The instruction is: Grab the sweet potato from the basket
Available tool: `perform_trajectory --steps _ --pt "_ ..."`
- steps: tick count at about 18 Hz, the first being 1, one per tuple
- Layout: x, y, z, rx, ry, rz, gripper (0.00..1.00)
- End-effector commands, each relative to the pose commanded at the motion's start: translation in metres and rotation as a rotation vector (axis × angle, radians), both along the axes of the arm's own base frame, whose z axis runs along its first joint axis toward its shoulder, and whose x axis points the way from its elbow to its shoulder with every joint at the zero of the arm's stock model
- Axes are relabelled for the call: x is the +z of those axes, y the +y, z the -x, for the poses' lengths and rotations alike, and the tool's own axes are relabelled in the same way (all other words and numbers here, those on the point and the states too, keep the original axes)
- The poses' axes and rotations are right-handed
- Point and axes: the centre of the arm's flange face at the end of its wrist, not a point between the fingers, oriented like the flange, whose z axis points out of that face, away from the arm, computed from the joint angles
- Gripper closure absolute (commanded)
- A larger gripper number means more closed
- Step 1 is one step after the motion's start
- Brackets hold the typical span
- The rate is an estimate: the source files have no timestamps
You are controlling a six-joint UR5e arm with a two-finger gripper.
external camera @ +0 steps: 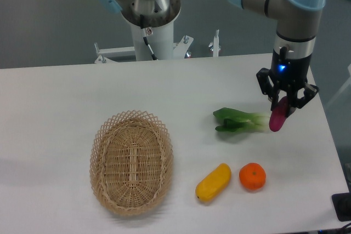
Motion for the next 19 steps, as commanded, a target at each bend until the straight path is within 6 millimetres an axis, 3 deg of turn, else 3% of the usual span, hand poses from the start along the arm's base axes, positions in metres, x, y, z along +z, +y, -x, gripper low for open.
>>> perform_trajectory --steps 19 --pt "0.0020 0.0053 -0.0008 -0.008 0.007 0.002 0.87"
